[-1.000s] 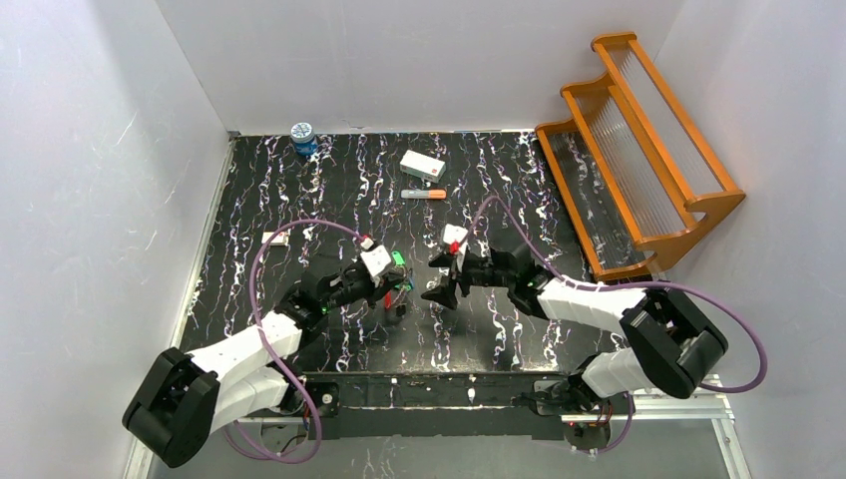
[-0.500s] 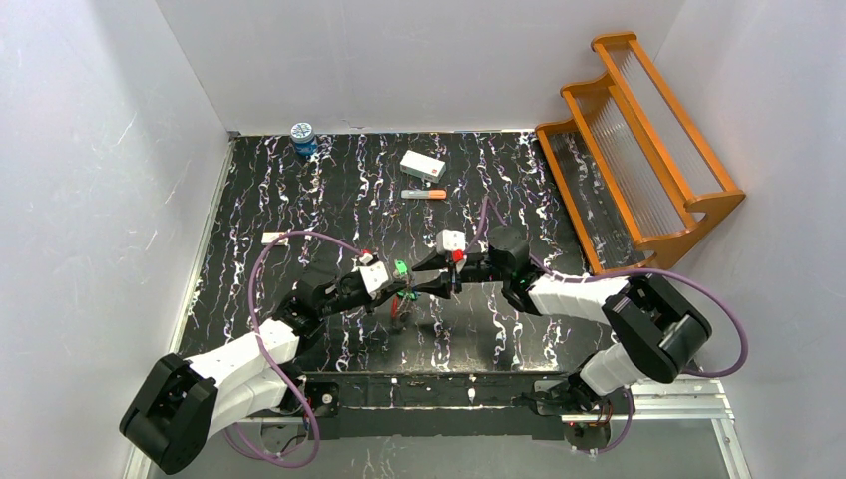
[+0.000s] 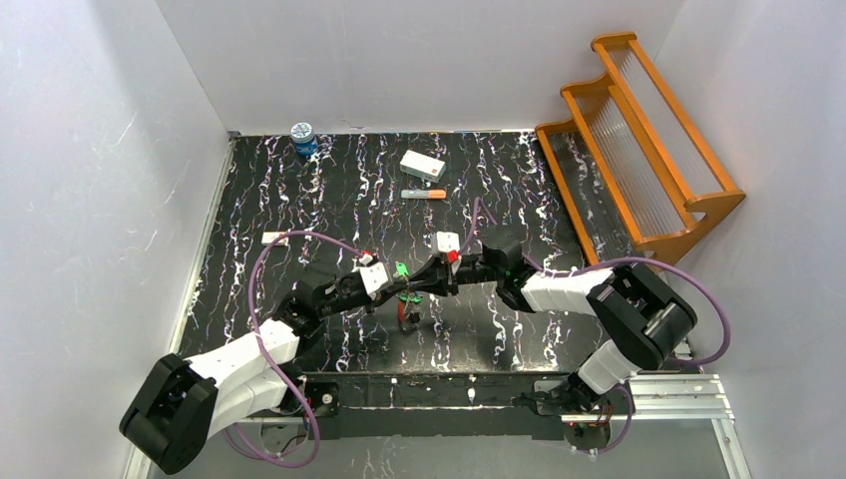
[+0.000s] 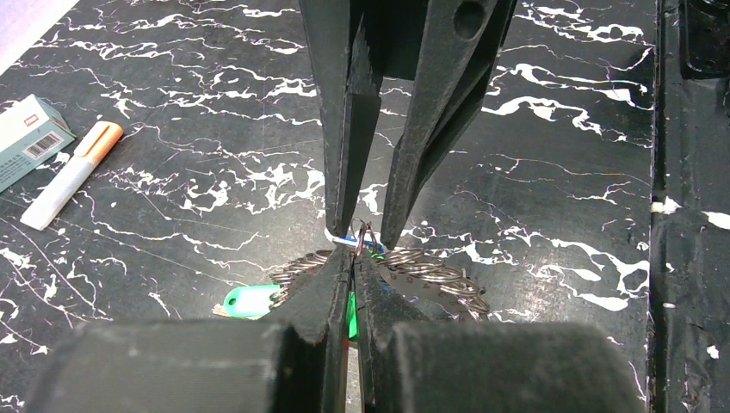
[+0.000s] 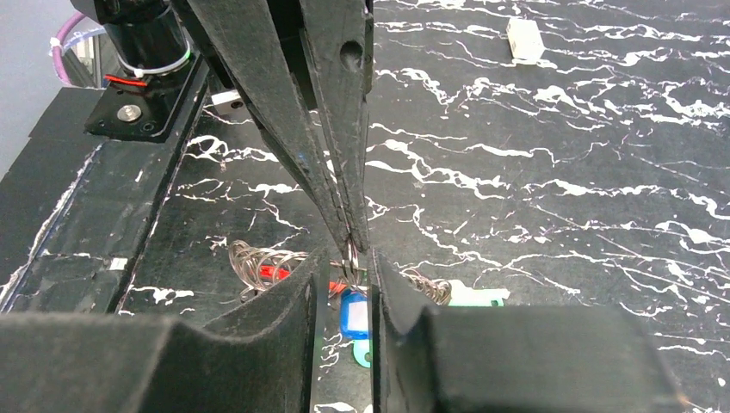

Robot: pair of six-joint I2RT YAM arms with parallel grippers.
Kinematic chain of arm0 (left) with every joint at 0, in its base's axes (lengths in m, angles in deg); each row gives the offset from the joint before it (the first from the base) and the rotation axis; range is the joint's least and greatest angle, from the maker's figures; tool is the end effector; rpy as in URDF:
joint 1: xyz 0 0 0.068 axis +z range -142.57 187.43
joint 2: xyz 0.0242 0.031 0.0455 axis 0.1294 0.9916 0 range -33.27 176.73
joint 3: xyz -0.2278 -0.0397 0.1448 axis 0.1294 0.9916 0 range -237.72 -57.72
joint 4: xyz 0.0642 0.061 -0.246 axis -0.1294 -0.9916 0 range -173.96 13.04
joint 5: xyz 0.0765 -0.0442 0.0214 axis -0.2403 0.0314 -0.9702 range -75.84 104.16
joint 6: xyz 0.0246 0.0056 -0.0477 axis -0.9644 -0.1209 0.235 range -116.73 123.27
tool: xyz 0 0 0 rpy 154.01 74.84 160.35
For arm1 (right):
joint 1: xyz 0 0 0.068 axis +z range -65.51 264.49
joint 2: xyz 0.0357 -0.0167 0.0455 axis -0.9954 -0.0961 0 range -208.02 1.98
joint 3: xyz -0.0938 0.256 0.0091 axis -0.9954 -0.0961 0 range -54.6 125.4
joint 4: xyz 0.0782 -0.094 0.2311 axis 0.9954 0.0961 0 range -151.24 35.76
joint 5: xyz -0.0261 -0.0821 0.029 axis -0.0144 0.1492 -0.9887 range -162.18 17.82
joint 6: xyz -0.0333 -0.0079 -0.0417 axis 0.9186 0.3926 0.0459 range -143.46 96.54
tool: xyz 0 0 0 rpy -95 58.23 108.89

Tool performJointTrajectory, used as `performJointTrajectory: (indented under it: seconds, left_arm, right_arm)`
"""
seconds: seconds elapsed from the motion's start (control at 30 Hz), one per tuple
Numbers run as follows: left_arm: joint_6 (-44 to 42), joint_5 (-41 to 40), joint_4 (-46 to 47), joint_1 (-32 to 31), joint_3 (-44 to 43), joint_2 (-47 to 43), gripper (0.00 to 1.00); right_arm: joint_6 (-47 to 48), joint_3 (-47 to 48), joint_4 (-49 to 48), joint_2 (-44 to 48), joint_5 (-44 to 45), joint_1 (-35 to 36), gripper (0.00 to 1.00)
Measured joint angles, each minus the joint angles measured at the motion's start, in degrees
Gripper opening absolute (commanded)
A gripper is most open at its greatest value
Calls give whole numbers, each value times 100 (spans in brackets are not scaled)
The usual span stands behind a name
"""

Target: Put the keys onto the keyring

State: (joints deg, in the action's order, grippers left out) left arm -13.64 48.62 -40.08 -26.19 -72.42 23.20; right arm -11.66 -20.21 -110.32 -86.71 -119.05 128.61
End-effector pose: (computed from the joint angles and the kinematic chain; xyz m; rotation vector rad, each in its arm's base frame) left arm 0.1552 -0.1275 0.2063 1.1128 1.2729 -0.7158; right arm 0.1998 0.2301 0.2045 -1.3340 1.1374 1.0928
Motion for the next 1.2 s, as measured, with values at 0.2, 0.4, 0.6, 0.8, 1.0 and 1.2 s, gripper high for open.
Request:
performJointTrajectory:
  seconds: [0.2,0.4,0.6,0.8,1.0,1.2]
  left_arm:
    - [0,46,20,0,0,0,0]
    - [2,24,33,4,0,0,0]
    - [15,-46,35,4,0,0,23]
    - [140,-247,87,11,-2,11,49]
    - [260,-315,96,2,-2,177,43]
    - [339,-293,98,2,-7,409,41]
  right_arm:
    - [4,0,0,-105,59,0,12]
    - [20,4,-7,-138,61,0,1]
    - [190,105,223,-138,61,0,1]
    - [885,553,1416,-17,116,0,1]
    - [1805,1176,3182,127,385,0,1]
    - [2264,1202,4489,192,1045,0,1]
